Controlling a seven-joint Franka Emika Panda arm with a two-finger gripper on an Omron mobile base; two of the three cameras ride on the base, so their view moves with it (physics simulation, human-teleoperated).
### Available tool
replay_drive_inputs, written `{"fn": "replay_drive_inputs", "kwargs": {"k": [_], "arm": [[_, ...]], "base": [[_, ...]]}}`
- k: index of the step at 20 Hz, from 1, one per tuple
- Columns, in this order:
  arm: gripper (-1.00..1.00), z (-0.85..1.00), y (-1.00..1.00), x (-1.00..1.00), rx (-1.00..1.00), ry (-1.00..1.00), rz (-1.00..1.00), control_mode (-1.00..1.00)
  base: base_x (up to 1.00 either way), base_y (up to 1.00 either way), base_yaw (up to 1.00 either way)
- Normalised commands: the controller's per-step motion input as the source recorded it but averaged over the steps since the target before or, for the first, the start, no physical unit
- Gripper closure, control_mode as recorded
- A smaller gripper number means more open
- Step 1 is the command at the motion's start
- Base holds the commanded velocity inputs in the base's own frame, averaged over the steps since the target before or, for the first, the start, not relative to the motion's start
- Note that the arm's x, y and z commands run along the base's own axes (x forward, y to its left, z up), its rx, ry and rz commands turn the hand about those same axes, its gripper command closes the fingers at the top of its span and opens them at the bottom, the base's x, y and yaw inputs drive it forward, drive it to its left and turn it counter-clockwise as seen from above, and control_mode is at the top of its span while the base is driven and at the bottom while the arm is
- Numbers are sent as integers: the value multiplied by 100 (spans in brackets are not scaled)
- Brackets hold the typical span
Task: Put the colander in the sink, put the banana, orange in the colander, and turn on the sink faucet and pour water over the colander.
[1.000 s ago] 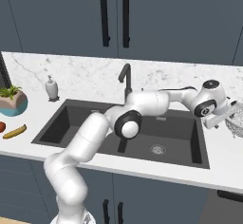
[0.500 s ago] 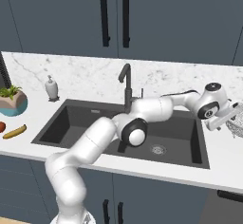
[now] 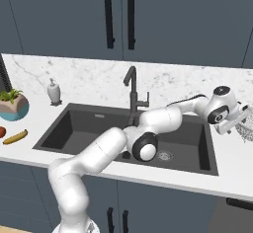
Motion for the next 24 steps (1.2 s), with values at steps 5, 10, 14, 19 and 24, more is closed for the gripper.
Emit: {"fn": "replay_drive_inputs", "kwargs": {"k": [5,10,14,19,24], "arm": [[-100,-5,-11,21,0,0,2,-100],[-100,-4,-12,7,0,0,2,-100],[100,-17,-1,0,0,8,0,-100],[100,-23,5,-2,5,19,0,-100],[100,-19,0,-8,12,20,0,-100]], "base": [[0,0,0],[0,0,0],[0,0,0],[0,0,0],[0,0,0]]}}
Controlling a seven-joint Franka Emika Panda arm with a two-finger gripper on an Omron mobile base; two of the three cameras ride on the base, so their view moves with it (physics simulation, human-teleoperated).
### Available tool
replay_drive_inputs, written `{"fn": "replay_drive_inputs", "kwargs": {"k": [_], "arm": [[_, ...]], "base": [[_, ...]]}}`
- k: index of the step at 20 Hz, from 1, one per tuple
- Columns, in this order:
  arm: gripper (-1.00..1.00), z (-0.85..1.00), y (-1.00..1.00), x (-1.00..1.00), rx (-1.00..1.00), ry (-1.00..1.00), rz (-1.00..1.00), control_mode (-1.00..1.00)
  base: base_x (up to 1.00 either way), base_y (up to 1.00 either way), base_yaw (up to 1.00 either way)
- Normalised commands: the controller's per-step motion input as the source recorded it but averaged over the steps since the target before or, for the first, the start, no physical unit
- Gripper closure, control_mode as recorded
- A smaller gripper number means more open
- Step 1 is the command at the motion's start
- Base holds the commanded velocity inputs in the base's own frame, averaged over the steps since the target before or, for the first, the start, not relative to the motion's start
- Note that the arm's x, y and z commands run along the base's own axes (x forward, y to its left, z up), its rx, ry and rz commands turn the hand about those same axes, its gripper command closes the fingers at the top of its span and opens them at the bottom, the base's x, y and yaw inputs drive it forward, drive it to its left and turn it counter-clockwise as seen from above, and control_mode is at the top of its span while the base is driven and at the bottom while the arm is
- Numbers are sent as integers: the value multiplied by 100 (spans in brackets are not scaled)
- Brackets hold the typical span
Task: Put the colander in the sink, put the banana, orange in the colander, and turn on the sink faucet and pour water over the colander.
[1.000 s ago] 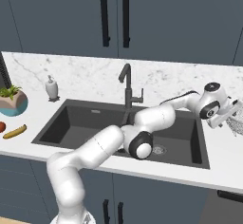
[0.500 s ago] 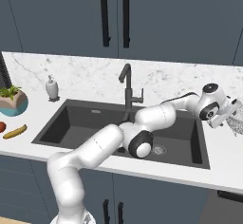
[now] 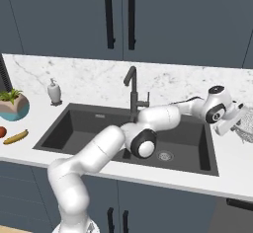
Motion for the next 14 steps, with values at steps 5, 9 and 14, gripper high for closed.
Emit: {"fn": "replay_drive_inputs", "kwargs": {"k": [5,9,14], "arm": [[100,-4,5,-20,14,15,0,-100],[100,0,28,-41,13,8,0,-100],[100,0,38,-69,11,2,0,-100]], "base": [[0,0,0],[0,0,0],[0,0,0]]}}
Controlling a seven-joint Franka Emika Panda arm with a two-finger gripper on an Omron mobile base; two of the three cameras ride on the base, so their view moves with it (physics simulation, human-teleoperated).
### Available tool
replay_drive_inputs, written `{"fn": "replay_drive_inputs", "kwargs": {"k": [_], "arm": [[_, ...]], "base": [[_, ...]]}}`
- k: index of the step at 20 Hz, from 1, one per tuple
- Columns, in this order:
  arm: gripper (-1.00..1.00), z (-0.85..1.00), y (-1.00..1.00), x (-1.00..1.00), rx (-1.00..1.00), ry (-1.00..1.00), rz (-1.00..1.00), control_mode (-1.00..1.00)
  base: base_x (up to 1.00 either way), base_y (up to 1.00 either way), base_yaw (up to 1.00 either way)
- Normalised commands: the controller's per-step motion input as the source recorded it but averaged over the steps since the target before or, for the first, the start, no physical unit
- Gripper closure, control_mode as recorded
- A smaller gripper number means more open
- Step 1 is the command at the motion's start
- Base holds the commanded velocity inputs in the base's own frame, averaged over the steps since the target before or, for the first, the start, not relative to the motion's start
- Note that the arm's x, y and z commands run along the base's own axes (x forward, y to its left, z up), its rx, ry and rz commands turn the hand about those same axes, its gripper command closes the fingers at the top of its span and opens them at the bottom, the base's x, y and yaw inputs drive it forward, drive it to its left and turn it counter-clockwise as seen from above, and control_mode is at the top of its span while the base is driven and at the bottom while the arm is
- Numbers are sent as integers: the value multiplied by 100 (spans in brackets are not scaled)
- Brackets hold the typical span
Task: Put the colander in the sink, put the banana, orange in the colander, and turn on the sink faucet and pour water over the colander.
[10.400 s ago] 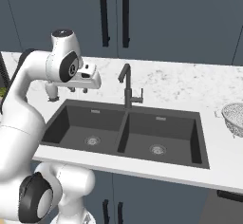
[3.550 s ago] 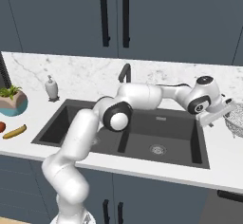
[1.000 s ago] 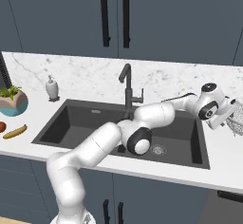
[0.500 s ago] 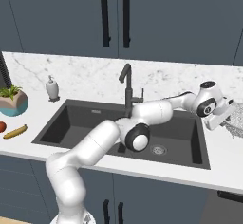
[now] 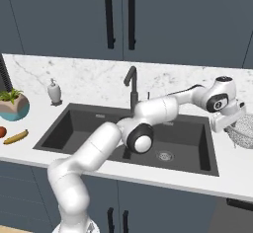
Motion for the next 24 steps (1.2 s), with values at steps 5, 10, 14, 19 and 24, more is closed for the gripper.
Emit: {"fn": "replay_drive_inputs", "kwargs": {"k": [5,10,14,19,24], "arm": [[100,-1,48,-89,8,0,0,-100],[100,-10,54,-99,6,0,0,-100],[100,-21,58,-100,4,1,0,-100],[100,-19,68,-100,2,1,0,-100],[100,-3,94,-93,0,3,0,-100]], "base": [[0,0,0],[0,0,0],[0,0,0],[0,0,0],[0,0,0]]}}
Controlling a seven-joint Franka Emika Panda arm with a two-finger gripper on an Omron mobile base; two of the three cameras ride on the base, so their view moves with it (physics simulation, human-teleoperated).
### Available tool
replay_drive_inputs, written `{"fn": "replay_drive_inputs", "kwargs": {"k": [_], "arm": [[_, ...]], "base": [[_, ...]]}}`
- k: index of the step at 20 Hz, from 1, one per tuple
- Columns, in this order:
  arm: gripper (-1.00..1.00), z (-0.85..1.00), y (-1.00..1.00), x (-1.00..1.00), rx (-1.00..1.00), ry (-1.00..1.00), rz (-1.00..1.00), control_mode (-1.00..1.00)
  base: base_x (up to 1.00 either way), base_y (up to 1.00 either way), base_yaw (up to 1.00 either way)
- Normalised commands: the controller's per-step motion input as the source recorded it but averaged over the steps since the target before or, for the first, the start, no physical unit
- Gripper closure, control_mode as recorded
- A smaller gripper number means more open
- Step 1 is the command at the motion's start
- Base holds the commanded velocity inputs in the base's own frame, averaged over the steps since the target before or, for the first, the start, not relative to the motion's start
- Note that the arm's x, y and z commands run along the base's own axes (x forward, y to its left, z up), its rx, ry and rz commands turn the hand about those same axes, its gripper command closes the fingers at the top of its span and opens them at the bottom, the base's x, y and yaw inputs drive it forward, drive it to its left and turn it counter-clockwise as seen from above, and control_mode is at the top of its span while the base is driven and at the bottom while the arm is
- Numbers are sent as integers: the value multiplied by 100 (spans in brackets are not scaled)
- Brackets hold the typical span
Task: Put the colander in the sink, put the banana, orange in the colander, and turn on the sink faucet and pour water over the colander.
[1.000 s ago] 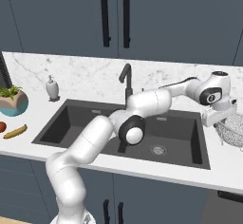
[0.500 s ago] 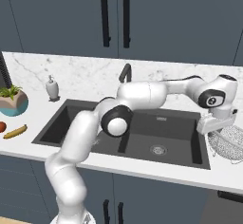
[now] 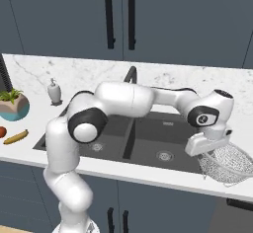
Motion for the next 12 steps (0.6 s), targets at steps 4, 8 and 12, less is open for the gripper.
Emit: {"fn": "replay_drive_inputs", "kwargs": {"k": [4,8,12], "arm": [[100,11,100,-66,0,1,0,-100],[100,41,100,-35,0,-1,2,-100],[100,46,100,-6,-3,-8,5,-100]], "base": [[0,0,0],[0,0,0],[0,0,0]]}}
